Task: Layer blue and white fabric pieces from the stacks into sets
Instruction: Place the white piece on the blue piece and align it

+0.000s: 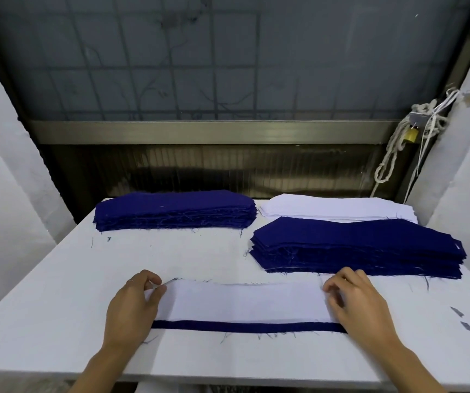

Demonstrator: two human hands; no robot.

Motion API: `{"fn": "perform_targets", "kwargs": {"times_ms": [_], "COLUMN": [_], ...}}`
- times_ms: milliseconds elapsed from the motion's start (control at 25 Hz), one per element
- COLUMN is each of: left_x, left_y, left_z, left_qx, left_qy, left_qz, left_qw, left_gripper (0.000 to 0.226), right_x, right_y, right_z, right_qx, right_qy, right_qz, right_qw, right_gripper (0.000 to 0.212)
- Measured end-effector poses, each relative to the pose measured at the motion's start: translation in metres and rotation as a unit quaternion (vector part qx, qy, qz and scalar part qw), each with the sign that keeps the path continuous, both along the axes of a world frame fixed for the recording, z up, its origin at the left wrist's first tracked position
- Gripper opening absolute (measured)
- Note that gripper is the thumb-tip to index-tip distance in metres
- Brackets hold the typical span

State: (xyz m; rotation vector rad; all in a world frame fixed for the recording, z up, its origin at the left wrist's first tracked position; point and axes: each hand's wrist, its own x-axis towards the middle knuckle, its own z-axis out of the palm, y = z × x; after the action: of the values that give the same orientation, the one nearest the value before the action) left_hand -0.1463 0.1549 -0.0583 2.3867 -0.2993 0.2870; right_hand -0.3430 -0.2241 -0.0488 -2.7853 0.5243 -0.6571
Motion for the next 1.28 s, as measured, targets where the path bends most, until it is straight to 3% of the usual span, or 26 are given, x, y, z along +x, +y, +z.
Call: {"fn": "perform_targets", "kwargs": {"times_ms": [120,320,600,800,1080,1280], "left_x": [0.000,0.022,0.111,0.184,0.257,0.275], "left_y": [0.000,0.000,-0.024,-0.042,-0.051,-0.060], "left_z": [0.002,0.023,0.076,0.091,0.082,0.071], "left_qx": [-0.001,0.078,0.000,0.051,0.163,0.120], "left_qy": [-0.006,-0.007,-0.039,0.004,0.066,0.115], "left_qz": [-0.015,-0.042,-0.067,-0.057,-0.039,-0.053], "left_qw": [1.000,0.996,0.997,0.997,0.984,0.985], "left_gripper": [0.013,0.018,0.004,0.016,0.043,0.017], "right_x": [0.000,0.015,0.112,0.198,0.283,0.326], "right_y": [-0.002,-0.001,0.009,0.021,0.025,0.036], "right_z": [-0.001,0.018,0.083,0.093,0.085,0.076], "right_qx": [0.010,-0.002,0.052,0.124,0.117,0.082], "right_qy": [0.012,-0.009,-0.054,-0.026,0.033,0.038], "right_qz": [-0.006,-0.006,0.034,0.073,0.094,0.114], "right_qw": [1.000,1.000,0.997,0.989,0.988,0.989], "right_gripper": [0.021,0.024,0.023,0.024,0.019,0.014]}}
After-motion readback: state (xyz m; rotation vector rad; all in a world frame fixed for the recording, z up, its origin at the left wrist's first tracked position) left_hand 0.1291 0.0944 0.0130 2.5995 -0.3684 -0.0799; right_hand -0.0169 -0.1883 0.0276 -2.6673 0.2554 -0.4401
